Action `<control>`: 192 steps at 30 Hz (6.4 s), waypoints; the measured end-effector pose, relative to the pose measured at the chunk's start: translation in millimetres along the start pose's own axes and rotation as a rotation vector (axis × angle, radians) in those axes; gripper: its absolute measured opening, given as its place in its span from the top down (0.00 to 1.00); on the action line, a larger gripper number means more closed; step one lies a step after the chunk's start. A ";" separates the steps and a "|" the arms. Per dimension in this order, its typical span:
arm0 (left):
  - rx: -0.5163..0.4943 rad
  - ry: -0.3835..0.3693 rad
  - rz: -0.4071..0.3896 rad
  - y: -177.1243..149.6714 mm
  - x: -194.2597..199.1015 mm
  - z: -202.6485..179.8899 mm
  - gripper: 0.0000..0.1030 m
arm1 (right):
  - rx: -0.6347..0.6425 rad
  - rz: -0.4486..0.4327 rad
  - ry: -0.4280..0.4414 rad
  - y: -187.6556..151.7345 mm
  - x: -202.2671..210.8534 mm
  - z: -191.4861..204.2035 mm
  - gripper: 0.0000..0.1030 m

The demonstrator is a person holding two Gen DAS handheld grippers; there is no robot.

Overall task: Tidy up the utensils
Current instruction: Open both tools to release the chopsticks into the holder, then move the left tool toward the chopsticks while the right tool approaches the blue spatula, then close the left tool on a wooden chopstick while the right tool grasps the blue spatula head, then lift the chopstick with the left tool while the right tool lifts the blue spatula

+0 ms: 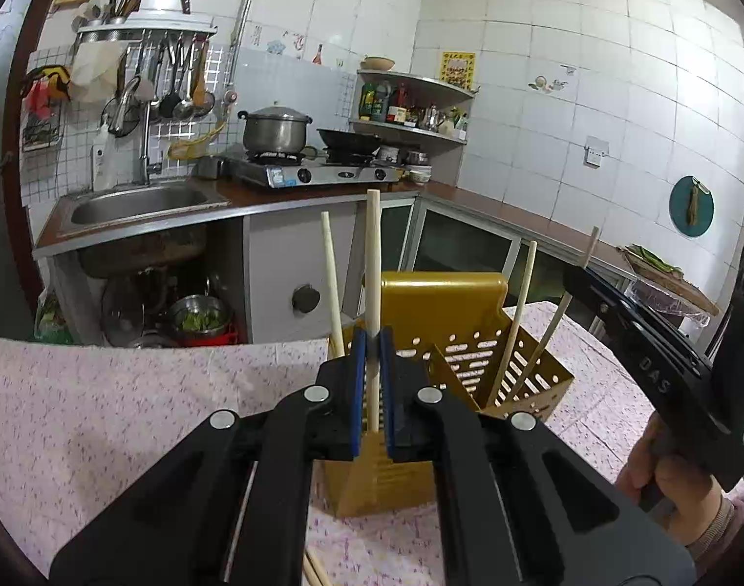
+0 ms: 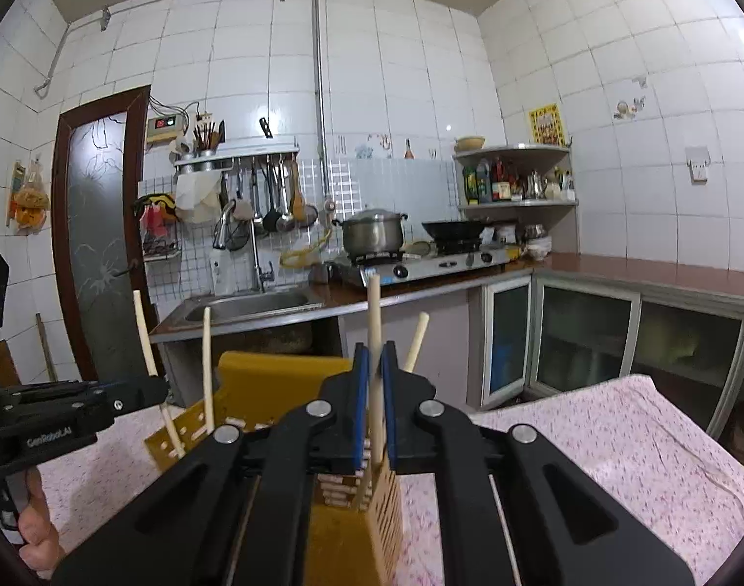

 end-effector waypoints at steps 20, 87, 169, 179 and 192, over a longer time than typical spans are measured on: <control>0.165 0.132 0.161 -56.1 107.9 12.2 0.05 | 0.084 0.377 -0.100 -60.7 95.0 -8.3 0.40; 0.160 0.075 0.448 -143.7 26.8 17.3 0.93 | 0.139 0.665 0.087 -155.3 97.4 33.8 0.96; 0.285 -0.003 0.347 -116.5 85.4 18.3 0.95 | 0.051 0.658 -0.009 -135.5 91.7 -19.7 0.97; 0.258 -0.012 0.343 -111.1 94.0 4.1 0.96 | 0.043 0.635 -0.016 -123.7 90.0 -28.4 0.97; 0.274 -0.022 0.368 -117.4 85.0 6.5 0.96 | 0.096 0.705 -0.027 -141.8 76.5 -19.0 0.97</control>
Point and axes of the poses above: each gripper's, at about its wrist camera, not at the fingertips, and x roughly against the way its jaws point, z to its left, y to its top, the point moved 2 cm from there along -x, roughly the way its jaws point, and after that the axes turned 14 degrees about -y, right-handed, at the moved point
